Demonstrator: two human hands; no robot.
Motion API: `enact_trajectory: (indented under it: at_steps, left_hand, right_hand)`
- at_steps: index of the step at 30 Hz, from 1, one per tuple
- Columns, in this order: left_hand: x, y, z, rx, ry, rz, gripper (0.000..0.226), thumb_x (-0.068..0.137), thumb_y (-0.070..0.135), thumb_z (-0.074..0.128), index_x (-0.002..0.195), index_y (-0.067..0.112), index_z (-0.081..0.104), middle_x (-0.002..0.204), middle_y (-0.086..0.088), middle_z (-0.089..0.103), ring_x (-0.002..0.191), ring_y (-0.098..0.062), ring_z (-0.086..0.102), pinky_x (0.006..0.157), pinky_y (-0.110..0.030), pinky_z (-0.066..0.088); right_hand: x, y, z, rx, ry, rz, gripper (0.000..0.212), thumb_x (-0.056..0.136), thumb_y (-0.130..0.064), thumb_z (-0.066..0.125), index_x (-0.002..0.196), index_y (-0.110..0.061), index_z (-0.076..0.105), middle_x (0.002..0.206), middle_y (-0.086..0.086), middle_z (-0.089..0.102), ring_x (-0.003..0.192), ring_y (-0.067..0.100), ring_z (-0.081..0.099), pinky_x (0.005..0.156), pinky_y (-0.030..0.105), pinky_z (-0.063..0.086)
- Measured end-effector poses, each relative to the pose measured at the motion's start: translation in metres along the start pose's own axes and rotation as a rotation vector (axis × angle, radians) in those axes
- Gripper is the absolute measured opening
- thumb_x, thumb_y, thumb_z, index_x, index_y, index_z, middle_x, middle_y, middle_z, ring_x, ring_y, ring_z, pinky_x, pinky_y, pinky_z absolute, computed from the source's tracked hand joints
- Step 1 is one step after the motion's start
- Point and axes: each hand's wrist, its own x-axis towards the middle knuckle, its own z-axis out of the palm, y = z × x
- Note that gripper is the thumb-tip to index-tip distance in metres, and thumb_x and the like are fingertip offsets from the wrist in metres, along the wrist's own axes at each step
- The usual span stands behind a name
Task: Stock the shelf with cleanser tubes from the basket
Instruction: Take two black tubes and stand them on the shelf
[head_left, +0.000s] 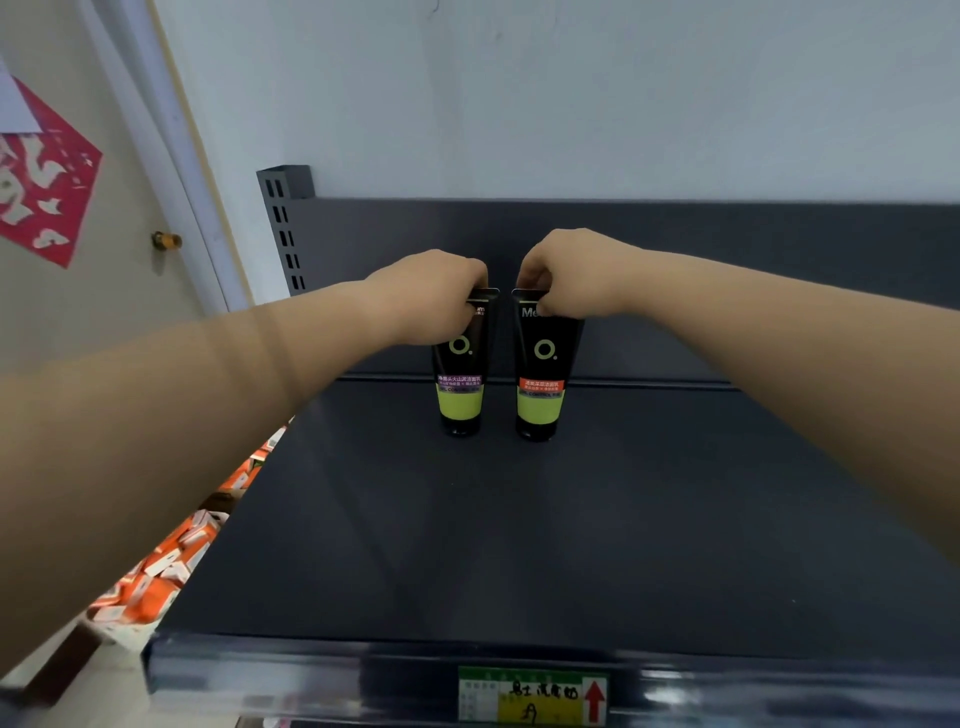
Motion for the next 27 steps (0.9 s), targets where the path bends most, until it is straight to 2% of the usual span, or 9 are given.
enact_trajectory:
  at_steps: [4, 8, 11, 13, 15, 20, 23, 27]
  left_hand:
    - [-0.006, -0.001, -0.004, 0.024, 0.022, 0.001, 0.028, 0.09, 0.016, 0.046, 0.118, 0.014, 0.052, 0.11, -0.007, 0.061, 0.099, -0.028, 0.056, 0.082, -0.042, 0.049]
    - [-0.026, -0.009, -0.012, 0.101, 0.078, 0.0, 0.037, 0.091, 0.019, 0.045, 0.128, 0.016, 0.046, 0.119, -0.008, 0.055, 0.104, -0.029, 0.056, 0.087, -0.041, 0.046]
    - [-0.048, -0.019, -0.018, 0.209, 0.129, -0.027, 0.039, 0.092, 0.026, 0.045, 0.13, 0.014, 0.045, 0.121, -0.009, 0.055, 0.104, -0.032, 0.057, 0.088, -0.039, 0.044]
    - [-0.064, -0.027, -0.022, 0.286, 0.157, -0.055, 0.042, 0.092, 0.032, 0.046, 0.129, 0.014, 0.046, 0.123, -0.01, 0.056, 0.107, -0.032, 0.056, 0.095, -0.04, 0.039]
    - [-0.083, -0.037, -0.026, 0.324, 0.176, -0.1, 0.045, 0.092, 0.039, 0.046, 0.129, 0.014, 0.046, 0.123, -0.009, 0.056, 0.111, -0.031, 0.055, 0.103, -0.042, 0.034]
    - [-0.146, -0.062, -0.029, 0.38, 0.194, -0.235, 0.056, 0.092, 0.053, 0.039, 0.134, 0.016, 0.043, 0.131, -0.008, 0.051, 0.124, -0.028, 0.046, 0.11, -0.046, 0.026]
    - [-0.191, -0.077, -0.027, 0.389, 0.185, -0.323, 0.061, 0.091, 0.056, 0.039, 0.139, 0.018, 0.039, 0.141, -0.009, 0.045, 0.132, -0.028, 0.039, 0.113, -0.05, 0.025]
    - [-0.257, -0.095, -0.02, 0.387, 0.159, -0.446, 0.062, 0.091, 0.056, 0.036, 0.14, 0.018, 0.035, 0.145, -0.009, 0.04, 0.134, -0.028, 0.036, 0.113, -0.048, 0.025]
  right_hand:
    - [-0.002, -0.006, -0.004, -0.008, 0.029, -0.025, 0.045, 0.088, -0.018, 0.06, 0.131, -0.012, 0.052, 0.127, 0.007, 0.056, 0.114, 0.025, 0.053, 0.088, 0.03, 0.044]
    - [-0.007, -0.023, -0.006, -0.002, 0.079, -0.068, 0.053, 0.09, -0.019, 0.056, 0.14, -0.014, 0.04, 0.139, 0.006, 0.047, 0.126, 0.023, 0.045, 0.096, 0.028, 0.037]
    - [-0.011, -0.042, -0.004, 0.007, 0.084, -0.09, 0.057, 0.091, -0.025, 0.055, 0.143, -0.016, 0.034, 0.143, 0.008, 0.04, 0.129, 0.026, 0.042, 0.103, 0.034, 0.038]
    - [-0.013, -0.058, -0.001, -0.022, 0.099, -0.109, 0.057, 0.091, -0.032, 0.053, 0.142, -0.016, 0.034, 0.146, 0.008, 0.036, 0.13, 0.027, 0.04, 0.105, 0.043, 0.038]
    - [-0.018, -0.077, 0.003, -0.075, 0.131, -0.14, 0.057, 0.093, -0.038, 0.05, 0.142, -0.016, 0.033, 0.15, 0.008, 0.03, 0.136, 0.026, 0.032, 0.108, 0.046, 0.033]
    - [-0.027, -0.134, 0.015, -0.134, 0.193, -0.271, 0.062, 0.095, -0.042, 0.044, 0.147, -0.017, 0.024, 0.157, 0.009, 0.014, 0.146, 0.026, 0.008, 0.116, 0.049, 0.016]
    - [-0.033, -0.173, 0.027, -0.114, 0.187, -0.351, 0.062, 0.095, -0.042, 0.042, 0.148, -0.018, 0.021, 0.159, 0.007, 0.01, 0.147, 0.027, 0.003, 0.117, 0.051, 0.014]
    - [-0.045, -0.225, 0.054, -0.087, 0.163, -0.479, 0.065, 0.094, -0.042, 0.043, 0.149, -0.018, 0.018, 0.159, 0.008, 0.005, 0.147, 0.028, 0.0, 0.117, 0.052, 0.011]
